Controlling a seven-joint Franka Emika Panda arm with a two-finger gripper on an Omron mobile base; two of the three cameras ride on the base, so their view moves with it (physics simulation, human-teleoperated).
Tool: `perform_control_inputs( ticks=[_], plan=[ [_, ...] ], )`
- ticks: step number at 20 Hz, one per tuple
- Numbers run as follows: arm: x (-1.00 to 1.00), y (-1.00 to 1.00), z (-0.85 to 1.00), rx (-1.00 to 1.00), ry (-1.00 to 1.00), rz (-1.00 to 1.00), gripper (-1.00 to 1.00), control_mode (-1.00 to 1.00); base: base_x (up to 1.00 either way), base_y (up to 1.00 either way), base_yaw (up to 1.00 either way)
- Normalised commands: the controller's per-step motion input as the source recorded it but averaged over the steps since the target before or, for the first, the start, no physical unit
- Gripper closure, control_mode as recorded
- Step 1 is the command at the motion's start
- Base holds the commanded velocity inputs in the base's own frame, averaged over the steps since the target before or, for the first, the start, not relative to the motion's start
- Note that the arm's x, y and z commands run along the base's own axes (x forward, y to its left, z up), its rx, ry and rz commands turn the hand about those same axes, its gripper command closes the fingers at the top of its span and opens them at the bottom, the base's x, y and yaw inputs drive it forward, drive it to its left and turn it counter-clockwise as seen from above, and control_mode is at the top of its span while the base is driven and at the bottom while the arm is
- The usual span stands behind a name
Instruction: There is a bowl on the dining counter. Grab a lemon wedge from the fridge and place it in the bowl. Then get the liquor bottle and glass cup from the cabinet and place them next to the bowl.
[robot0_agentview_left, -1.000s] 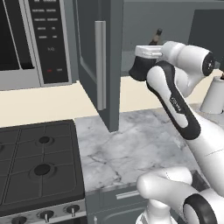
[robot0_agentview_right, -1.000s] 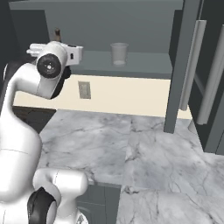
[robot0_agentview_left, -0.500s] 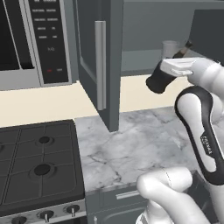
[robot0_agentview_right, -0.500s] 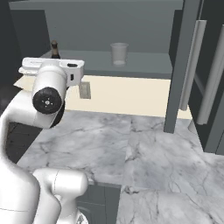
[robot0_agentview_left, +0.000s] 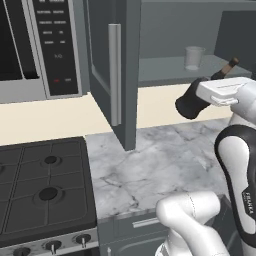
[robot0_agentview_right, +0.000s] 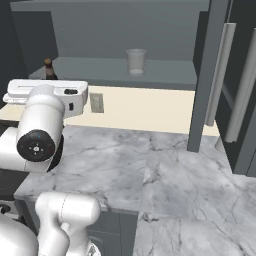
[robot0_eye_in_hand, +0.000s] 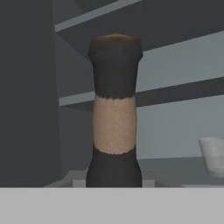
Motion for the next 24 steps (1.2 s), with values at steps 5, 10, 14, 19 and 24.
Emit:
perform_control_inputs(
  ticks=[5, 10, 14, 19, 24],
  plan=[
    [0.00, 0.00, 0.00, 0.00, 0.00, 0.00, 1.00, 1.00, 0.00, 0.00, 0.00],
    [0.00, 0.00, 0.00, 0.00, 0.00, 0.00, 1.00, 1.00, -0.41, 0.00, 0.00],
    [0.00, 0.00, 0.00, 0.00, 0.00, 0.00, 1.00, 1.00, -0.98, 0.14, 0.00],
    [0.00, 0.00, 0.00, 0.00, 0.00, 0.00, 1.00, 1.00, -1.00, 0.15, 0.00],
    [0.00, 0.00, 0.00, 0.00, 0.00, 0.00, 1.00, 1.00, -1.00, 0.36, 0.00]
  ],
)
